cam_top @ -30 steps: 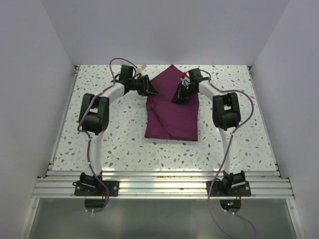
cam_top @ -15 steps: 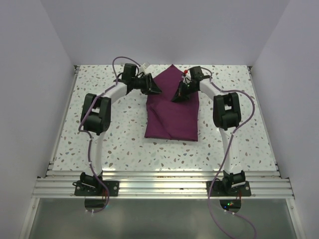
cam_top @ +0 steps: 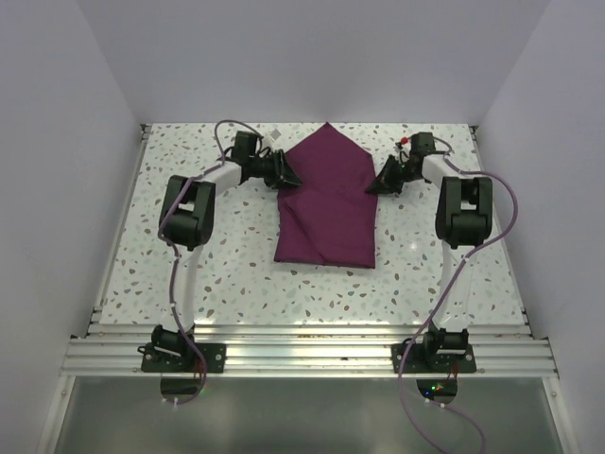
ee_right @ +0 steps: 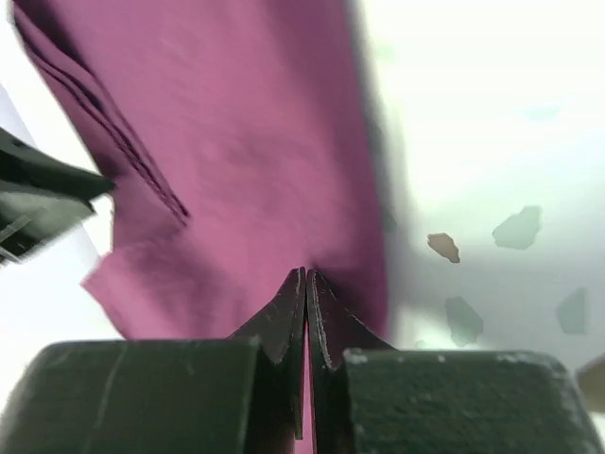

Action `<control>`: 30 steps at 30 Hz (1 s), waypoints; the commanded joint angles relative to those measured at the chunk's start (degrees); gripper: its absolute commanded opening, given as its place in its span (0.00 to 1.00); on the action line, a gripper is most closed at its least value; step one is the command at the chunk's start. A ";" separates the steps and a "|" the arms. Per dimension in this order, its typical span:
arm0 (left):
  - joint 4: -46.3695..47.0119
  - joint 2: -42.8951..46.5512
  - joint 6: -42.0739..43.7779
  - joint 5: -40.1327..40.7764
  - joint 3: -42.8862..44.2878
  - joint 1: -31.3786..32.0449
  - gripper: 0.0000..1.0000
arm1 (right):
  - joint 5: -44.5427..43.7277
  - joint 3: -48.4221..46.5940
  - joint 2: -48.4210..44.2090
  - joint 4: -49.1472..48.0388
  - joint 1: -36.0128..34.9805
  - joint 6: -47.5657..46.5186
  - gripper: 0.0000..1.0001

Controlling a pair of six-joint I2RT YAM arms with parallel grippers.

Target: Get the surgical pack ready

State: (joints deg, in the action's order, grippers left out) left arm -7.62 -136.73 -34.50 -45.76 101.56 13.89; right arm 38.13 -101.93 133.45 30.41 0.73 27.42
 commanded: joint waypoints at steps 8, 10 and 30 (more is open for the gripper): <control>4.62 -2.94 -2.50 -0.39 2.15 -2.02 0.33 | 1.60 2.62 -0.20 -8.17 -1.96 1.93 0.00; 6.64 -1.18 -2.59 0.84 1.98 -2.20 0.33 | 1.77 1.83 -1.35 -10.36 -2.05 4.30 0.00; 7.89 -14.79 -9.01 3.04 14.71 -4.92 0.33 | -2.18 -7.05 10.95 -19.61 -0.91 15.38 0.00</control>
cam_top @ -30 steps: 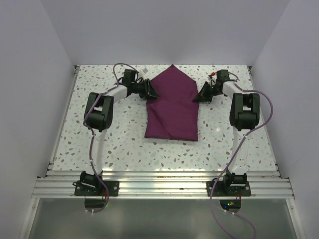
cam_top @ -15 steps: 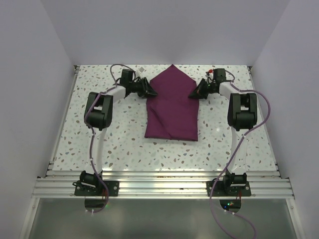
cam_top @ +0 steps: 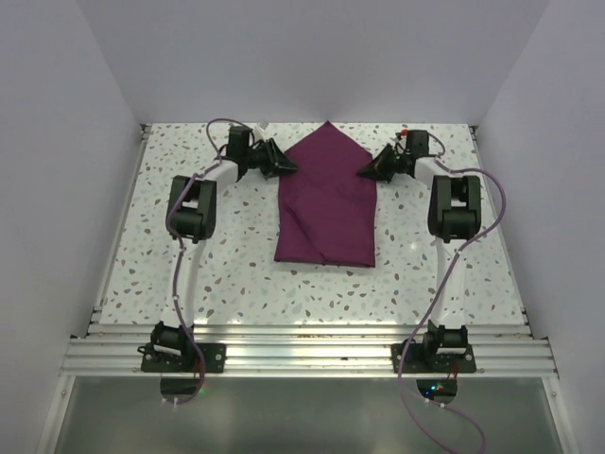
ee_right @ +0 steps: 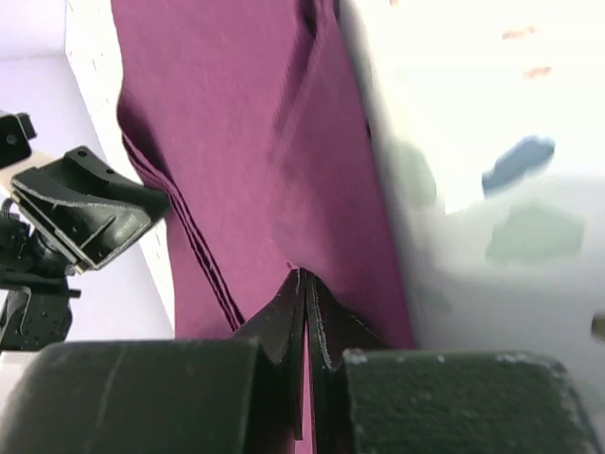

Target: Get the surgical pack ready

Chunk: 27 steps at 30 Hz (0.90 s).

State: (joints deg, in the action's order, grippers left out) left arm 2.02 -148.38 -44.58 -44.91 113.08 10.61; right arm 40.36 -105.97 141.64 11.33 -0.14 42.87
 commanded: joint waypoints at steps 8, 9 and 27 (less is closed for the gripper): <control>2.46 1.41 1.42 2.62 3.29 -3.84 0.38 | -5.72 -7.76 -0.48 1.14 -0.03 -0.07 0.15; 3.77 1.94 1.42 3.59 3.03 -4.02 0.39 | -6.95 -7.93 -2.14 1.93 -0.03 -0.94 0.18; 6.77 0.99 0.98 10.63 3.90 -4.55 0.46 | -16.10 -11.98 -3.66 12.23 1.64 -10.35 0.65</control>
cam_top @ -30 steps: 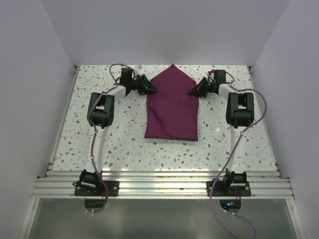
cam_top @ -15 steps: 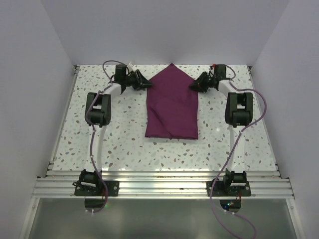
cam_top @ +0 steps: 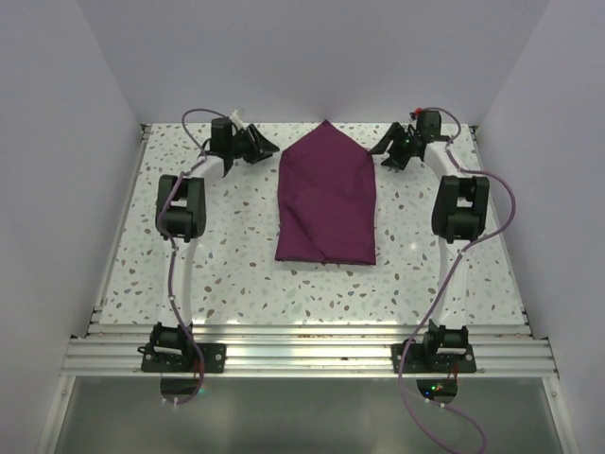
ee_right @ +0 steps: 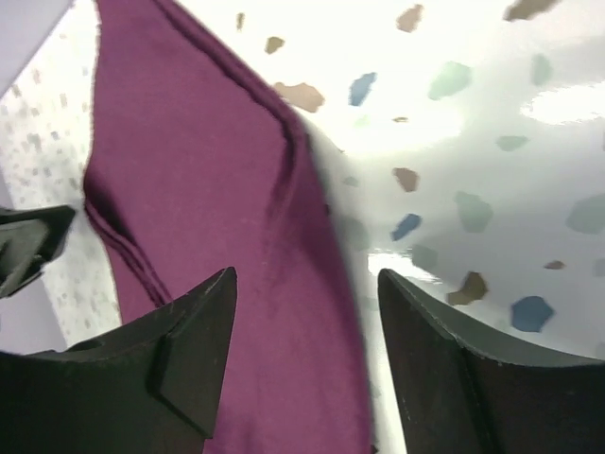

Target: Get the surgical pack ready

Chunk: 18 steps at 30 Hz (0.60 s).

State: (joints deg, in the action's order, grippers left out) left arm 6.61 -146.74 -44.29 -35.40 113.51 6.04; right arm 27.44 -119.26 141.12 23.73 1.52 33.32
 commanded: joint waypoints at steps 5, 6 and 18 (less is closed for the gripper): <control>1.66 -2.76 1.84 1.38 5.05 1.34 0.48 | -2.23 -0.44 1.68 -0.17 0.06 -2.73 0.67; 1.74 -3.37 1.84 1.56 5.22 1.51 0.49 | -1.52 -0.97 2.49 -0.52 -0.02 -3.00 0.67; 1.56 -8.03 0.00 0.86 8.74 3.80 0.49 | 1.12 -4.40 7.77 -0.96 -2.66 -3.09 0.61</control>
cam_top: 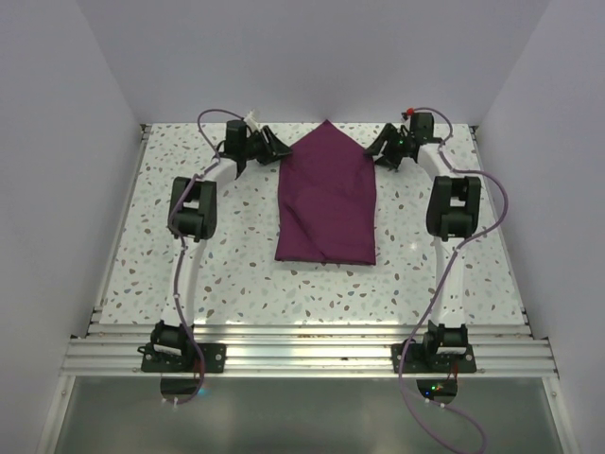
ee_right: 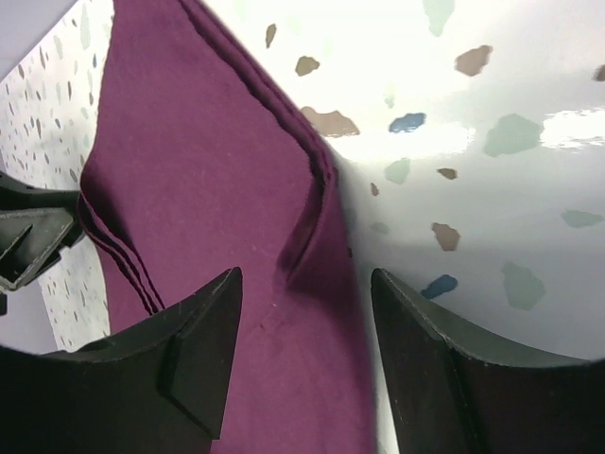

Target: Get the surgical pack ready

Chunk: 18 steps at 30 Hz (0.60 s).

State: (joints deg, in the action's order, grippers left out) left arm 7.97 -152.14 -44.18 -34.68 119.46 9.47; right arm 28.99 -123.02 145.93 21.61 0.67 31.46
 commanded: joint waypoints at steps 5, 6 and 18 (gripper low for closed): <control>0.47 -3.96 -1.34 0.05 4.29 0.63 0.43 | 0.10 -4.06 5.94 2.47 -2.25 -0.17 0.55; 0.64 -4.05 -1.43 -0.04 4.38 0.63 0.42 | 0.19 -5.72 6.56 2.74 -2.42 0.00 0.53; 2.84 0.07 -7.05 -2.85 6.76 -0.25 0.00 | 1.86 -8.30 1.65 0.46 -4.00 10.54 0.01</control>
State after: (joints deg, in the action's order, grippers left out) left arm 8.05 -155.76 -49.06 -35.57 124.14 9.67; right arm 30.57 -132.05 153.08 22.65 -1.74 37.45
